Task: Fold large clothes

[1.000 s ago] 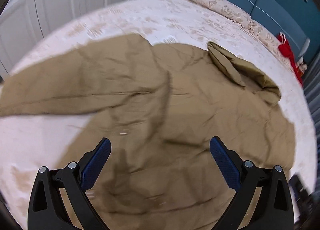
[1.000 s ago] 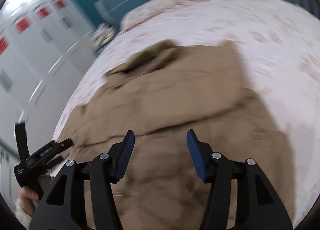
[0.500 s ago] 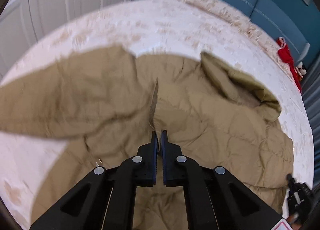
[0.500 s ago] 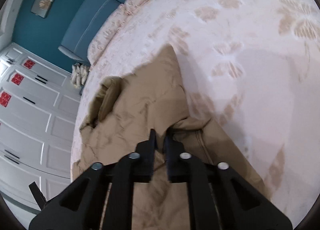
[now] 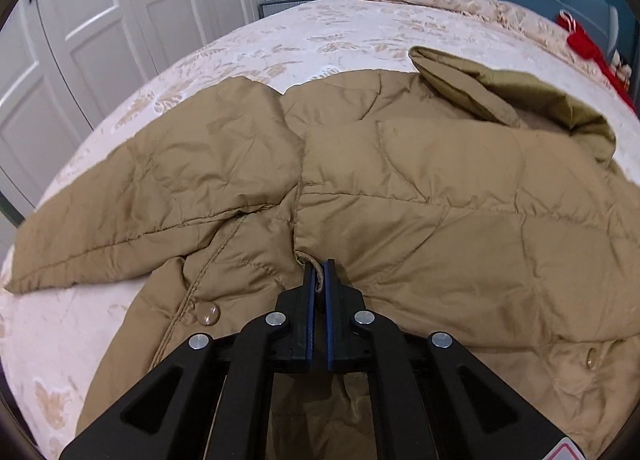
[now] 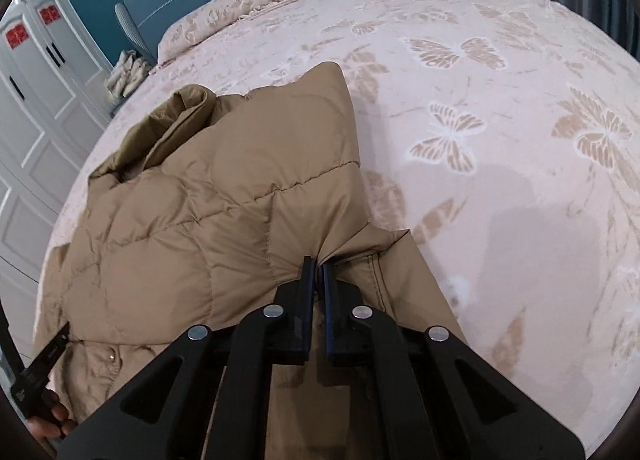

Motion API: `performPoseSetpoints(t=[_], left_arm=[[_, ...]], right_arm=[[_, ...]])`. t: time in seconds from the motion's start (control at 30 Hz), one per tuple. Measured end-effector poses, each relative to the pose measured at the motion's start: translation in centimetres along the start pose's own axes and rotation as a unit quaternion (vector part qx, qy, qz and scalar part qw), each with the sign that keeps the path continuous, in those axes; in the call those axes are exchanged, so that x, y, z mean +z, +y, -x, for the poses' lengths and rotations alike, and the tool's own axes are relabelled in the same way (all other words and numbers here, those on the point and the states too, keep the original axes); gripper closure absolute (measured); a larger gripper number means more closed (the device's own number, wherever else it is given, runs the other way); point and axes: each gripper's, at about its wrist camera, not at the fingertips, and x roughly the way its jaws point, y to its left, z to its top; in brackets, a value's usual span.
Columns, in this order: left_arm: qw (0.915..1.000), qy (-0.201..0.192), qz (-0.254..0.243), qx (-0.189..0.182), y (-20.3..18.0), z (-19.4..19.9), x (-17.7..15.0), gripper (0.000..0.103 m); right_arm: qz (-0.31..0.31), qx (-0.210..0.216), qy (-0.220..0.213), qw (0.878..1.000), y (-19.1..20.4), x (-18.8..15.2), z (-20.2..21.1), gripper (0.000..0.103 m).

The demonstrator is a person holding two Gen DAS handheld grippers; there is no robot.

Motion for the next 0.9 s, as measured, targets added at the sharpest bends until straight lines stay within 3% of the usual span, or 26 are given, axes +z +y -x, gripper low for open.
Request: performPoseSetpoints(t=[0.1,0.17,0.2,0.33,0.47,0.6,0.7,0.9], left_arm=[[1.0000,0.001,-0.003,0.003,0.4,0.4,0.1,0.089],[1.0000,-0.004,-0.003,0.003,1.5,1.8,0.0,0.065],[0.9999,-0.015,0.000,0.004,2.3,3.0,-0.1,0.062],[0.9981,-0.056,0.017,-0.021,2.9,7.3,1.2,0.061],[0.9955,-0.064,0.013,-0.069,-0.6,8.6,3.4,0.061],[0.9963,-0.044,-0.016,-0.073,-5.6,5.7,4.2,0.061],[0.9979,-0.024,-0.022,-0.056,-7.7,3.3,2.9,0.060],[0.9983,-0.022,-0.020,-0.051,-7.8,1.2,0.9,0.056]], right_arm=[[0.007,-0.022,0.002,1.000,0.2,-0.5,1.4,0.091],[0.005,-0.039,-0.003,0.999,0.0,-1.1,3.3,0.090],[0.008,-0.045,-0.009,0.999,0.0,-1.1,4.2,0.088],[0.049,-0.024,-0.044,0.998,2.8,-1.4,8.3,0.088],[0.118,0.009,-0.054,0.991,8.9,-0.9,8.0,0.089],[0.170,0.000,-0.039,0.985,12.9,-1.6,4.6,0.089],[0.177,-0.012,-0.019,0.984,13.4,-2.4,2.2,0.089],[0.170,-0.009,0.002,0.985,12.0,-4.3,-0.7,0.091]])
